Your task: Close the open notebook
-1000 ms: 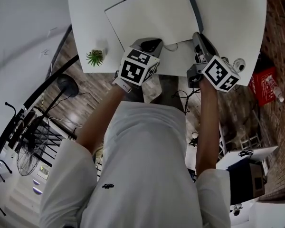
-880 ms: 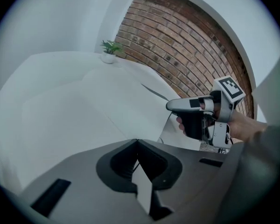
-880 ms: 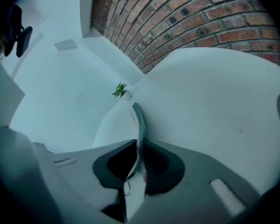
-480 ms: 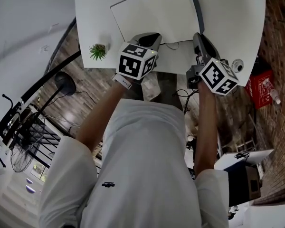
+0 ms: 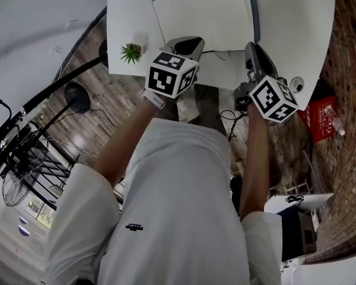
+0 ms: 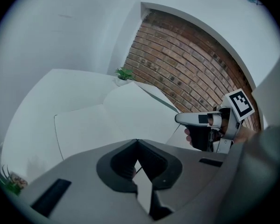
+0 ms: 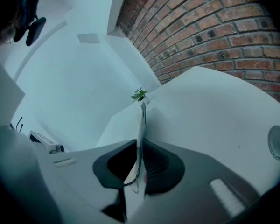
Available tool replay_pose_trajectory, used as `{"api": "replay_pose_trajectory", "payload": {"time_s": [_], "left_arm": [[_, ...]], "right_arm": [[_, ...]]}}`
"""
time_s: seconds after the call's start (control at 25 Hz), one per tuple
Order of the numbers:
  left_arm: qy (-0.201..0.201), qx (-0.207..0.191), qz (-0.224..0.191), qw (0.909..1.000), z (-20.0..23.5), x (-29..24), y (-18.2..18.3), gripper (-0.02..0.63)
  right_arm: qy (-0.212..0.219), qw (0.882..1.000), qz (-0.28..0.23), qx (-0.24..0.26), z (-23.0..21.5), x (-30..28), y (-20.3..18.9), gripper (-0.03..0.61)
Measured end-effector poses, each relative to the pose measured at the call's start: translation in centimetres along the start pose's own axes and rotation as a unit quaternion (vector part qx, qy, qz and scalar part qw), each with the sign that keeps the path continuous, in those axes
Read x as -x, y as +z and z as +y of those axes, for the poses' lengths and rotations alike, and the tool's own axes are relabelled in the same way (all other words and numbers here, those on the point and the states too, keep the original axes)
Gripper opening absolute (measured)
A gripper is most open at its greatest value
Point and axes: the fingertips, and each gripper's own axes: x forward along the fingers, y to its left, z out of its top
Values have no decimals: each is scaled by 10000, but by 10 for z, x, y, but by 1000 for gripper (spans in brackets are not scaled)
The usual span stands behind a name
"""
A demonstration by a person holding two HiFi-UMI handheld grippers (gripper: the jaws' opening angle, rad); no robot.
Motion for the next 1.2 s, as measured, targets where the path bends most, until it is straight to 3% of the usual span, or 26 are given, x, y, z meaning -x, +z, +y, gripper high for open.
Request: {"api": "replay_pose_trajectory", "payload": {"time_s": [0.36,0.56,0.88,1.2], "left_arm": [[125,128,-271,9995,7,38,-2,3],[232,348,-501,9979,14,63,-2,3],[397,578,-779,9945,21,94,-6,3],[570,873,-938,9901,30,130,-30,3]], "right_arm": [[145,9993,-25,337,36,9,-4,51],[136,9959,15,897,55,15,-11,51],[198,9796,251,1985,82,15,-26,51],[374,9614,508,2677,111,13,-50,51]]}}
